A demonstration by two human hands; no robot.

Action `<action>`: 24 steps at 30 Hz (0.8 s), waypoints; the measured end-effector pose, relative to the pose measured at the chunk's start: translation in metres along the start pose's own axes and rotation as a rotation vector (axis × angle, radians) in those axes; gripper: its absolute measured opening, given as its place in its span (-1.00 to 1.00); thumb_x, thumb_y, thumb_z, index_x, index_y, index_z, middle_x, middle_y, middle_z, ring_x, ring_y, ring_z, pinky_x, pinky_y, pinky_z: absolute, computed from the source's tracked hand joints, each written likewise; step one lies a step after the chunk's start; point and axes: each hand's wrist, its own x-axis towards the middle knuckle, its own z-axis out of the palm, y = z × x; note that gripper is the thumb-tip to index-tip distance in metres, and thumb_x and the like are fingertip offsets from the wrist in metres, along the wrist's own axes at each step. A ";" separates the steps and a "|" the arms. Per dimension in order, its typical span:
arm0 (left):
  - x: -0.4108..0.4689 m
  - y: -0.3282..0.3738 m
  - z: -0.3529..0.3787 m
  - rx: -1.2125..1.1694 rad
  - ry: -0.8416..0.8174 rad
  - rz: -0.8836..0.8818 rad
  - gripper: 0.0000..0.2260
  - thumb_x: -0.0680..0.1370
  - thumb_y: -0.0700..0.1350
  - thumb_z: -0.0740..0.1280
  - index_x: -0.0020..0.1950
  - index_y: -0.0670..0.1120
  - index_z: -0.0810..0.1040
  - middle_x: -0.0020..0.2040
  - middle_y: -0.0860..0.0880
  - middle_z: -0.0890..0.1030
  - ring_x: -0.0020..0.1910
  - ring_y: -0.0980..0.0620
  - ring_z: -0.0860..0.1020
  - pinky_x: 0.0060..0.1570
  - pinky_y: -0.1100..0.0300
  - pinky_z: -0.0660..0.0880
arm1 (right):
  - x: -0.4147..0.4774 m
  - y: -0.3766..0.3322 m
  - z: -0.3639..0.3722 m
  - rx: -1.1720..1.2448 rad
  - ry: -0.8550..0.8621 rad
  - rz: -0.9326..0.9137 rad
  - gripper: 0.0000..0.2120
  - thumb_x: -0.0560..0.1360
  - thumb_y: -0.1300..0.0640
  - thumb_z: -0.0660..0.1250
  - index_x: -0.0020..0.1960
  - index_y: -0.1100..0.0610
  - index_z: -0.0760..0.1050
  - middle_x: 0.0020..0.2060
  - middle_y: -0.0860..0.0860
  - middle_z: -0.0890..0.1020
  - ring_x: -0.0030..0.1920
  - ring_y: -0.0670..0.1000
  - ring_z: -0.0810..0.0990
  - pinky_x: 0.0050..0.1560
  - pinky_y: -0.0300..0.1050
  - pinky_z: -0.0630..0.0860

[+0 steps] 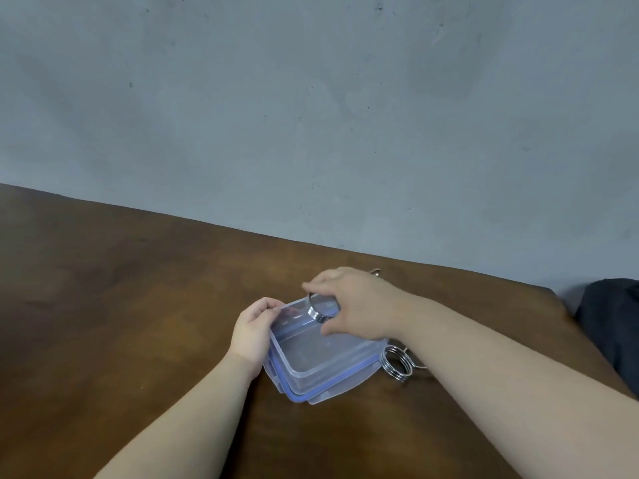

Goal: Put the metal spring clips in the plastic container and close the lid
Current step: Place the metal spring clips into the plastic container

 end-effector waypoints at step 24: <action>0.008 -0.007 0.008 0.003 0.157 -0.005 -0.66 0.67 -0.04 0.25 -0.22 -0.09 0.69 -0.18 -0.08 0.77 -0.05 -0.13 0.71 -0.01 0.03 0.57 | -0.068 0.079 0.051 0.433 0.405 0.274 -0.70 0.50 0.27 0.44 0.07 -0.11 0.66 -0.03 -0.22 0.64 0.01 -0.22 0.55 0.03 -0.25 0.43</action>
